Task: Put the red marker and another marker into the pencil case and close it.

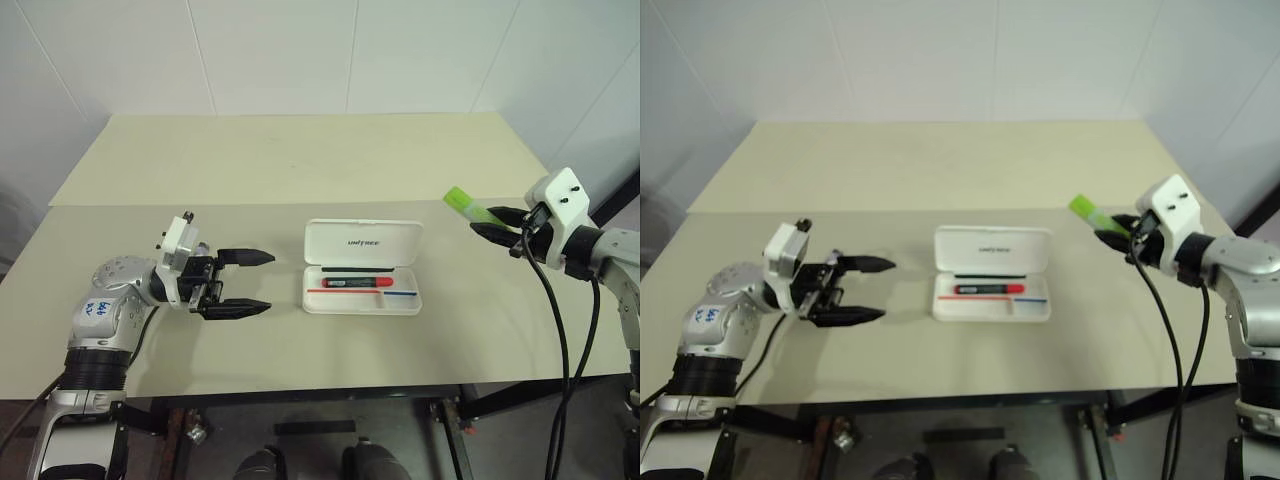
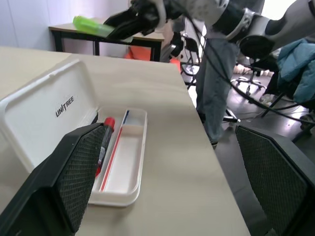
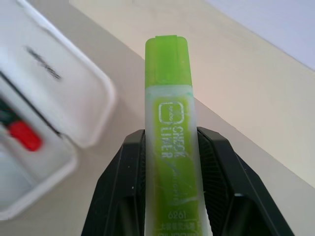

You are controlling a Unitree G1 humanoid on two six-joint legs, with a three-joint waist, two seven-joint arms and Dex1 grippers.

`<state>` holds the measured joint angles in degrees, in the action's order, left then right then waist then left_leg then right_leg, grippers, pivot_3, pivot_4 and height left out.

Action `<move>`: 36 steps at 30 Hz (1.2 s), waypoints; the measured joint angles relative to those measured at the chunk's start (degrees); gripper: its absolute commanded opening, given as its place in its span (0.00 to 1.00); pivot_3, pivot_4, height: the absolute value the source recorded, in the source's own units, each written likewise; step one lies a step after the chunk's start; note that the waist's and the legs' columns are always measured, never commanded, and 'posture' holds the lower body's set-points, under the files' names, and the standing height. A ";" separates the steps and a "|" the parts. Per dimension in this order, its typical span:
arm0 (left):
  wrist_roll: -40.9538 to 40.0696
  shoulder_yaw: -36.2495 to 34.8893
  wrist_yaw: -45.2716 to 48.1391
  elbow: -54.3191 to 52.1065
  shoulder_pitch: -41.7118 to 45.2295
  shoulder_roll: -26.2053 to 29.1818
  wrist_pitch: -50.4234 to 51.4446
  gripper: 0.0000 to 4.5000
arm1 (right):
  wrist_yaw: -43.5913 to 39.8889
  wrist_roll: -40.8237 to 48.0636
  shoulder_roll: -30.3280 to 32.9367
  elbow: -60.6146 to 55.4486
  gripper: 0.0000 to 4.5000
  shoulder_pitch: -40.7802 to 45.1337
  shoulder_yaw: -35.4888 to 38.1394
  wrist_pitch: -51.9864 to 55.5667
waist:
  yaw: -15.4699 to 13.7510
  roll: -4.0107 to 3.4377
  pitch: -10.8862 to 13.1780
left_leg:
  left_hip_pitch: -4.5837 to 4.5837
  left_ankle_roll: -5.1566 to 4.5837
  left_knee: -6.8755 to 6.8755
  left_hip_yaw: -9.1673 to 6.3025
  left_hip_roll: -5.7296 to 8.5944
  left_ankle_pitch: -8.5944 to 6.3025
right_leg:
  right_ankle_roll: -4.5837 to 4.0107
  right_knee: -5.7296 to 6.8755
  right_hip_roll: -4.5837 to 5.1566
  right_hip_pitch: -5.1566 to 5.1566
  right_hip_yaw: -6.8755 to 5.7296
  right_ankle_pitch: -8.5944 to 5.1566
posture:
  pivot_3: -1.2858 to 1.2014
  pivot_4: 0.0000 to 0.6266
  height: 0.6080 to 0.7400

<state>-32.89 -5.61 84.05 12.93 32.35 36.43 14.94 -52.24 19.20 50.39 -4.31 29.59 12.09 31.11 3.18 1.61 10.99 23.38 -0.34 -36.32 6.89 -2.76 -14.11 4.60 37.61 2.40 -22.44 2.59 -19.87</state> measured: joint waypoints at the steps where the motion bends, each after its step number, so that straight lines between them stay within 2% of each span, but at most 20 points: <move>1: 0.12 -0.01 0.03 0.73 0.00 -0.01 -0.54 1.00 | -0.54 1.04 0.01 -1.85 0.25 -0.36 -0.18 0.83 | -0.01 0.00 0.00 | 0.00 -0.01 0.01 0.00 0.00 -0.01 | 0.00 0.00 0.00 0.00 0.00 0.00 | 0.52 0.24 1.00; 6: -0.94 -1.16 1.54 2.31 0.01 -0.88 -1.16 1.00 | -2.18 4.67 -0.44 -9.36 0.25 -0.87 -4.05 4.62 | 0.01 0.00 0.00 | 0.00 -0.07 0.01 -0.01 0.00 -0.02 | 0.00 0.01 0.02 -0.01 -0.01 0.00 | 0.52 0.24 1.00; 13: -0.41 -1.25 1.89 4.12 -1.52 0.15 -4.11 1.00 | -2.57 3.08 -4.77 -13.33 0.25 0.73 -16.59 4.66 | -0.01 0.00 0.00 | 0.02 -0.15 0.03 -0.02 0.01 -0.06 | -0.03 0.03 0.03 -0.05 -0.02 -0.02 | 0.52 0.24 1.00; 23: 0.13 -2.15 1.89 6.02 -2.26 1.87 -6.95 1.00 | -7.73 -4.24 -8.92 -4.96 0.25 5.26 -27.41 -4.06 | 0.05 0.01 0.00 | 0.03 -0.20 0.02 -0.03 0.01 -0.09 | -0.04 0.05 0.04 -0.06 -0.06 -0.02 | 0.52 0.24 1.00; 36: 0.13 -2.41 1.83 5.07 -3.79 1.90 -7.05 1.00 | -13.26 -11.52 -15.43 9.95 0.25 12.56 -32.06 -13.91 | 0.06 0.02 -0.01 | 0.04 -0.04 -0.01 -0.03 0.00 0.00 | -0.08 0.11 0.02 -0.09 -0.09 -0.04 | 0.52 0.24 1.00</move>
<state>-32.76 -8.02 85.88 18.00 28.56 38.33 7.89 -65.50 7.68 34.96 5.64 42.14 -19.97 17.21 3.24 1.63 10.98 23.42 -0.37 -36.33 6.86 -2.76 -14.11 4.52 37.72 2.42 -22.52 2.50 -19.92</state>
